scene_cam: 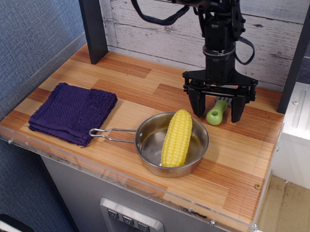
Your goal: Pick up the spatula and put it above the pot.
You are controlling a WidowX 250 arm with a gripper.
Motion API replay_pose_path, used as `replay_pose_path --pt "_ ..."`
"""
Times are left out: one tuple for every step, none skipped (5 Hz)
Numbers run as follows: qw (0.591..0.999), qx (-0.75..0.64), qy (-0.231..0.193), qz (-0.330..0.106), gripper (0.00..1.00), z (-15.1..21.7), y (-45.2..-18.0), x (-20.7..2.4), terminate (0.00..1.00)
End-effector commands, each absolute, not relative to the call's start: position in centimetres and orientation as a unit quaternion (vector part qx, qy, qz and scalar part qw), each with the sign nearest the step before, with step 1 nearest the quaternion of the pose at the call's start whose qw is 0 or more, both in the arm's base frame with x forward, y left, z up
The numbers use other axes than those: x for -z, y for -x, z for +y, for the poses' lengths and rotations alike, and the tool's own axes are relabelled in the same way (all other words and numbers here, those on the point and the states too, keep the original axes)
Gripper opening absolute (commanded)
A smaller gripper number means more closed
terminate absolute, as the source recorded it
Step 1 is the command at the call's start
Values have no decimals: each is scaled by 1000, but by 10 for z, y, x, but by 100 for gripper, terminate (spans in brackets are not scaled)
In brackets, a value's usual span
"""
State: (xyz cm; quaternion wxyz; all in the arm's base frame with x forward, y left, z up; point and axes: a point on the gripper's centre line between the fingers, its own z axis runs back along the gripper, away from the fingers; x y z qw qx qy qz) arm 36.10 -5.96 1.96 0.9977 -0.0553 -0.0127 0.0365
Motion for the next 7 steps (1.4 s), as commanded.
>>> replay_pose_path --pt "991 -50 48 -112 100 -43 -358 -105 0" --pt "988 -55 41 -138 100 -37 -354 -126 0" --pt "985 -56 41 -156 100 -27 -348 -147 0" --pt "988 -45 46 -142 100 -22 -345 -162 0" --pt "988 -40 54 -137 100 -19 -341 -174 0" --pt "992 -35 53 -113 100 -16 -338 -176 0" --pt "992 -35 53 -113 100 -16 -338 -176 100"
